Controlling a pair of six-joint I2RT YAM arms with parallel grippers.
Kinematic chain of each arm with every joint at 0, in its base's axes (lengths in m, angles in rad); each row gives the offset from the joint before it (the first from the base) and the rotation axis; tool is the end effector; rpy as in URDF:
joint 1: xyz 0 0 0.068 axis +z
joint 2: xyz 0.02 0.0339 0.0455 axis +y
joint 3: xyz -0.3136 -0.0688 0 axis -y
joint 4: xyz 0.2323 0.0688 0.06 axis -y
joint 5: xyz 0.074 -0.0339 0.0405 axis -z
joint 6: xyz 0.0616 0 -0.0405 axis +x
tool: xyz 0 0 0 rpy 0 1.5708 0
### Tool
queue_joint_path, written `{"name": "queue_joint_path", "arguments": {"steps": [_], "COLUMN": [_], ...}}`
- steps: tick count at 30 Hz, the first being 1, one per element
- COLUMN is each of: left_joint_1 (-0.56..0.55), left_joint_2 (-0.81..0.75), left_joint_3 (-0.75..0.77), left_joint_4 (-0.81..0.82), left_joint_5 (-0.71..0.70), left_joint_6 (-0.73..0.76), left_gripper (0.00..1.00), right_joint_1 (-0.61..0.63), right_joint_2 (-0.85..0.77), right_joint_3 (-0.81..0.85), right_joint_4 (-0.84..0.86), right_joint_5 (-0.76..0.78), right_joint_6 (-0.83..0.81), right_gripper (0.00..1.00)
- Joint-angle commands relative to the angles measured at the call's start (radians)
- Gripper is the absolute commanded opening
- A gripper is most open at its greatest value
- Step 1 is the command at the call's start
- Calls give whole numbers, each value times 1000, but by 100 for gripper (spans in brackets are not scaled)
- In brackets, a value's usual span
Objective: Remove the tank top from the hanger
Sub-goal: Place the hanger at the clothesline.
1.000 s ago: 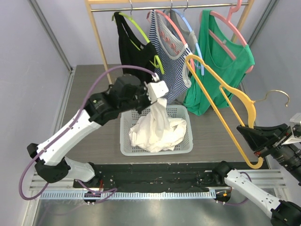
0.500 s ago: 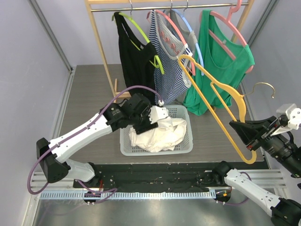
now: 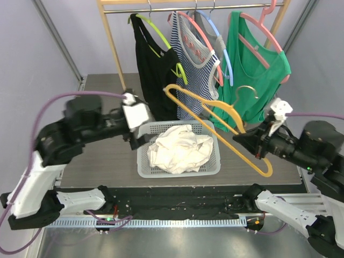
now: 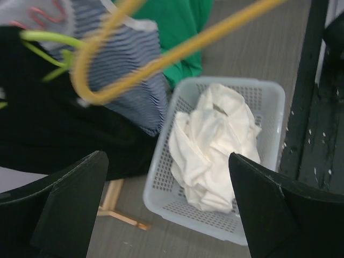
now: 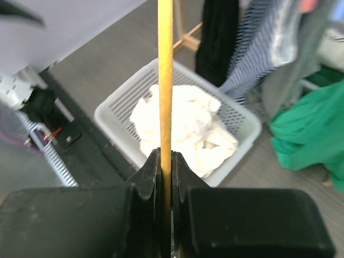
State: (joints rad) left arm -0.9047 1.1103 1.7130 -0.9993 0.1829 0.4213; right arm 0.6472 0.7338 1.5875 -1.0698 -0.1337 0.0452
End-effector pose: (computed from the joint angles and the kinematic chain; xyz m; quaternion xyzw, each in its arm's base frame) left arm 0.0914 -0.1344 0.5236 0.5502 0.6223 -0.2059 0.5174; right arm 0.0162 0.0225 0.5091 -0.2705 0.7301 0.2612 0.5706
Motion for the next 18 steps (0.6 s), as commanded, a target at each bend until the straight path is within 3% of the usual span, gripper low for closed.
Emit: {"name": "queue_joint_path", "arguments": {"steps": [1, 6, 11, 15, 18], "left_joint_1": [50, 70, 89, 87, 89], "left_joint_2": [-26, -29, -50, -41, -12], "left_joint_3": [179, 289, 211, 128, 149], "left_joint_4": [-42, -130, -170, -203, -243], "left_joint_5": [75, 194, 341, 369, 420], "left_joint_6": [31, 13, 25, 59, 60], "left_gripper": [100, 100, 100, 100, 100], "right_joint_1": [5, 6, 6, 6, 6], "right_joint_2": [82, 167, 200, 197, 197], "right_joint_3": [-12, 31, -3, -27, -24], "right_joint_4": [39, 13, 33, 73, 64], "right_joint_5": [-303, -481, -573, -607, -609], "right_joint_6": [-63, -125, -163, -188, -205], "right_gripper": [1, 1, 1, 1, 1]}}
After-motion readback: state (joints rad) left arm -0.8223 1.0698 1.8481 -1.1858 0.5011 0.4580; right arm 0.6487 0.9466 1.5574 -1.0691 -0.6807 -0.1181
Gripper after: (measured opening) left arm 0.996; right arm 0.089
